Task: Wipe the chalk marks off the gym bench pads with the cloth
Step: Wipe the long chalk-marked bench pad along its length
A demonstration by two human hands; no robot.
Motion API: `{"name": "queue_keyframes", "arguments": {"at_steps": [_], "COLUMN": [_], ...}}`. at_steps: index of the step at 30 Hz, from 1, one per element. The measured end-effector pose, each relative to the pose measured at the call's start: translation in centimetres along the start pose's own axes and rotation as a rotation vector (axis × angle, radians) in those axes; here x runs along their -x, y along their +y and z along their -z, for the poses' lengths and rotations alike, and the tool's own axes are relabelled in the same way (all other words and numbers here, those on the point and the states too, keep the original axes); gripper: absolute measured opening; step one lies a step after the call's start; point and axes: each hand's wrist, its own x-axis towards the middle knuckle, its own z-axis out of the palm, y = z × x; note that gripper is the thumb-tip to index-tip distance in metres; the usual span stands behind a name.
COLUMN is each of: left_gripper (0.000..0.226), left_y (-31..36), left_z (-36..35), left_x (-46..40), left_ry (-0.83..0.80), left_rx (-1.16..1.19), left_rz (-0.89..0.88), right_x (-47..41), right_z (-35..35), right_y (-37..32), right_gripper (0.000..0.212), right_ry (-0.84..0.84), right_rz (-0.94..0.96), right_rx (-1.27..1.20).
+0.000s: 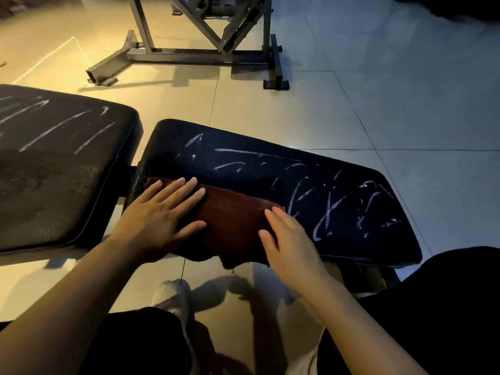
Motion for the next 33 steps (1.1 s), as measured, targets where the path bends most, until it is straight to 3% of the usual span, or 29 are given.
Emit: {"name": "queue_keyframes", "arguments": {"at_steps": [2, 5, 9, 13, 24, 33], "left_gripper": [0.079, 0.068, 0.055, 0.057, 0.057, 0.057], "left_y": [0.5, 1.9, 4.1, 4.5, 4.6, 3.1], "left_z": [-0.1, -0.1, -0.7, -1.2, -0.5, 0.0], "left_x": [0.1, -0.4, -1.7, -1.9, -1.7, -0.3], "left_ry": [0.028, 0.07, 0.108, 0.106, 0.083, 0.06], "left_rx": [-0.01, -0.046, -0.063, -0.053, -0.033, -0.072], "left_rz": [0.033, 0.071, -0.066, -0.066, -0.009, 0.021], "right_x": [-0.8, -2.0, -3.0, -1.4, -1.0, -6.3], "right_z": [-1.0, -2.4, -2.0, -1.6, -1.6, -0.8], "right_y": [-0.7, -1.5, -1.9, -1.6, -2.3, -0.5], "right_gripper": [0.058, 0.064, 0.066, 0.056, 0.064, 0.072], "right_ry": [-0.089, -0.073, -0.047, 0.032, -0.175, -0.145], "right_rz": [-0.024, -0.093, -0.127, -0.098, -0.124, -0.174], "right_rx": [0.023, 0.12, 0.138, 0.125, 0.076, 0.092]}}
